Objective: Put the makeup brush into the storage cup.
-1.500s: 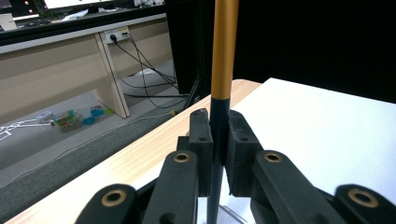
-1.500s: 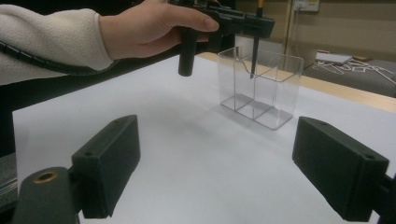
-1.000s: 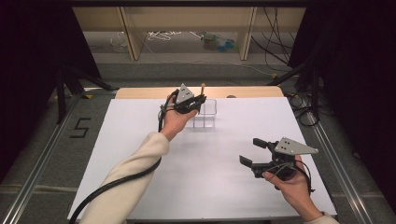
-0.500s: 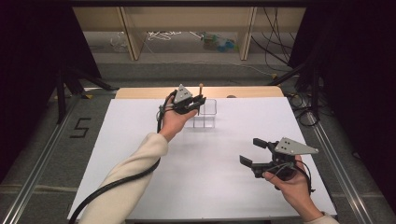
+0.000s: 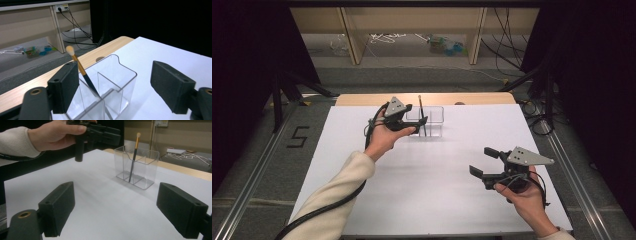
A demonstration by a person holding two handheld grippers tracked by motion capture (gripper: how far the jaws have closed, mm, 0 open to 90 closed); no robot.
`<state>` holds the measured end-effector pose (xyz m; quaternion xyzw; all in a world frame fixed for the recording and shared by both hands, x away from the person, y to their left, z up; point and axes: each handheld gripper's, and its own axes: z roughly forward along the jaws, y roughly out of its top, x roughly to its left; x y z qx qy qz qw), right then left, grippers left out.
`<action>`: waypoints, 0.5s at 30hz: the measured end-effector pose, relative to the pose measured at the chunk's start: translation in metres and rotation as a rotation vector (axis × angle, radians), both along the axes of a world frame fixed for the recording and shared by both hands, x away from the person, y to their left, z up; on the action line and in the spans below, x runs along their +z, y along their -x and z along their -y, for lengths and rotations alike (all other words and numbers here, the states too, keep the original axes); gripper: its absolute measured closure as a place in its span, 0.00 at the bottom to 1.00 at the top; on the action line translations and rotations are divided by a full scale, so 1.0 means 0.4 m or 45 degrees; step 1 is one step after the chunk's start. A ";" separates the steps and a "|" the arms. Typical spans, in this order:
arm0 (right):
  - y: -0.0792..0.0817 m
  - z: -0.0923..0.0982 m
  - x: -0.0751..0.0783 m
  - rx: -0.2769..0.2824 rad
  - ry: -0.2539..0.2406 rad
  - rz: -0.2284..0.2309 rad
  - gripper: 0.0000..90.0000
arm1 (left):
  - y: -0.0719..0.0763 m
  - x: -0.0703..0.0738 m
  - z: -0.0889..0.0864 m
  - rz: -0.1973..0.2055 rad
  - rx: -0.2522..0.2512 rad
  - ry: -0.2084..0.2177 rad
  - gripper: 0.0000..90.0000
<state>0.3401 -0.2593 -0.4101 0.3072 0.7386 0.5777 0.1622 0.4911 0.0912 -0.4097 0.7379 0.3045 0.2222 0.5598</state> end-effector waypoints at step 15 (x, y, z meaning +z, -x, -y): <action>-0.006 0.013 0.005 -0.028 0.006 0.041 0.18 | 0.103 0.008 -0.065 0.007 -0.038 0.022 0.21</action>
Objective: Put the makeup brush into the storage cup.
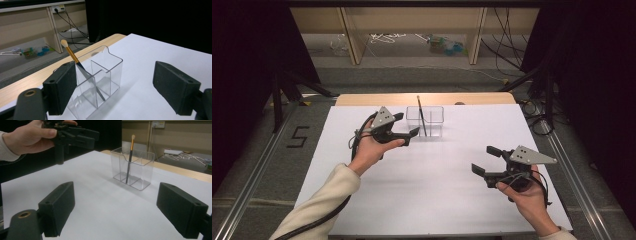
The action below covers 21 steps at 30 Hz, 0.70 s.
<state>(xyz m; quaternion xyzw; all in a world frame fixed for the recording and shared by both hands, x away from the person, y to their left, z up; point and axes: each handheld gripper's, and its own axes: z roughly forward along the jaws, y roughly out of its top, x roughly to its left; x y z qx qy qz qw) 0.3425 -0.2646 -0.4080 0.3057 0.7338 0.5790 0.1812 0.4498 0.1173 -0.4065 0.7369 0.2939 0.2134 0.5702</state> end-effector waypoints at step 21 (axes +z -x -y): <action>-0.002 0.006 0.001 -0.009 -0.003 0.001 0.18 | 0.134 -0.023 -0.066 -0.006 -0.039 0.000 0.20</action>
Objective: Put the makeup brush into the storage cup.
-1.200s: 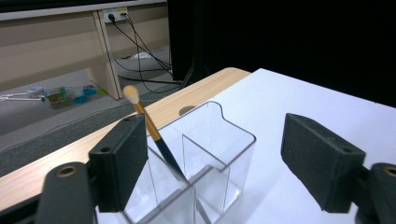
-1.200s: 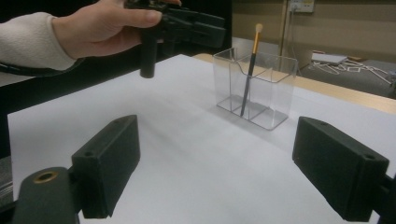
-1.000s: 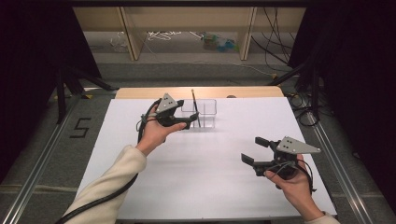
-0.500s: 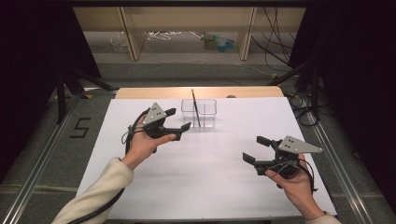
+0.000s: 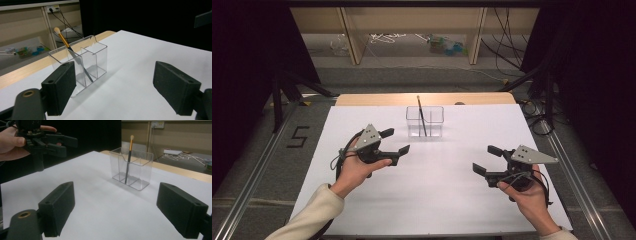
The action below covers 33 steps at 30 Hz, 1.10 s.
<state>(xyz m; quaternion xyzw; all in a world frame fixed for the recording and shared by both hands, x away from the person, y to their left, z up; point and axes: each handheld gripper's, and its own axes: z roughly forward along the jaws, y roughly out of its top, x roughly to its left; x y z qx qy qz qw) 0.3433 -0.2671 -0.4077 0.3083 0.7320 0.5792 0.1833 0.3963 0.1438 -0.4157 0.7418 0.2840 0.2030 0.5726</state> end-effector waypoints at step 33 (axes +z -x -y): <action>0.007 -0.005 0.000 0.037 -0.004 -0.029 0.18 | 0.162 -0.020 -0.114 0.058 0.056 0.070 0.19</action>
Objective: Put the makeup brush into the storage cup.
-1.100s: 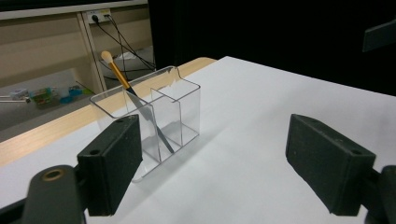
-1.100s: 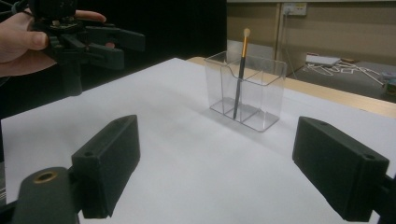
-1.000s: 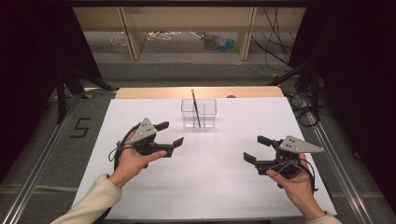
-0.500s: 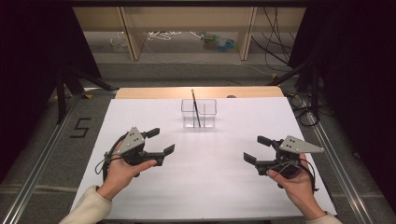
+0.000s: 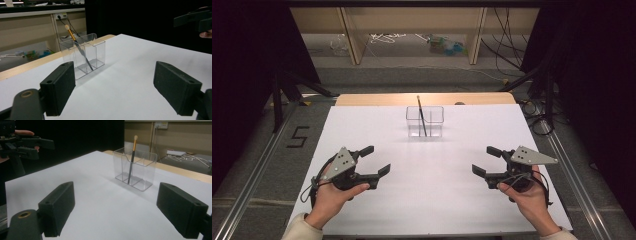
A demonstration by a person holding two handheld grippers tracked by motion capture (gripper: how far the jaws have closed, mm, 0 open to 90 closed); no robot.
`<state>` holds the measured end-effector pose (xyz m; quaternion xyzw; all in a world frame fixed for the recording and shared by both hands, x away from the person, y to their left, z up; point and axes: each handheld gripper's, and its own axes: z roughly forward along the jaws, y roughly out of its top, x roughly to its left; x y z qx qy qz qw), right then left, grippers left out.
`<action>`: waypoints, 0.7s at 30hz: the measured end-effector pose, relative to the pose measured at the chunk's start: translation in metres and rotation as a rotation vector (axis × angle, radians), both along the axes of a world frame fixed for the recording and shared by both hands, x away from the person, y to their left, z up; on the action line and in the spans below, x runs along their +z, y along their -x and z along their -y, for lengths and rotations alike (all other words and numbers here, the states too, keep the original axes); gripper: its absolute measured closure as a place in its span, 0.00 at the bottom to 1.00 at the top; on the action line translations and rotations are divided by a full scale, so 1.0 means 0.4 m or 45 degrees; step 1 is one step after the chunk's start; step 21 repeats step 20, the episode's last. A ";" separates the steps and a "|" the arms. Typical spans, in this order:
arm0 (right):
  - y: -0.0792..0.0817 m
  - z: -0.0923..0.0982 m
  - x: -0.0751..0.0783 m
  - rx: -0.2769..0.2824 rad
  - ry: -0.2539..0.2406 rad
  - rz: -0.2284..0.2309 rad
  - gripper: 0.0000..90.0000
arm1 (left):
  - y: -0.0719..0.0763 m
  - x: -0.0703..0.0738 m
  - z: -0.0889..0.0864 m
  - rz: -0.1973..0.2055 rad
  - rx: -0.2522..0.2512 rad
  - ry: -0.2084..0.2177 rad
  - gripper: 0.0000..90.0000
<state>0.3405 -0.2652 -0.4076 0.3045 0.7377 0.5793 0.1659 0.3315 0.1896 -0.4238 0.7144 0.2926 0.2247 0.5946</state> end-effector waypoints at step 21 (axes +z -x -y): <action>-0.005 -0.002 -0.014 -0.003 0.032 -0.019 0.18 | 0.028 -0.022 -0.011 0.011 0.010 -0.054 0.20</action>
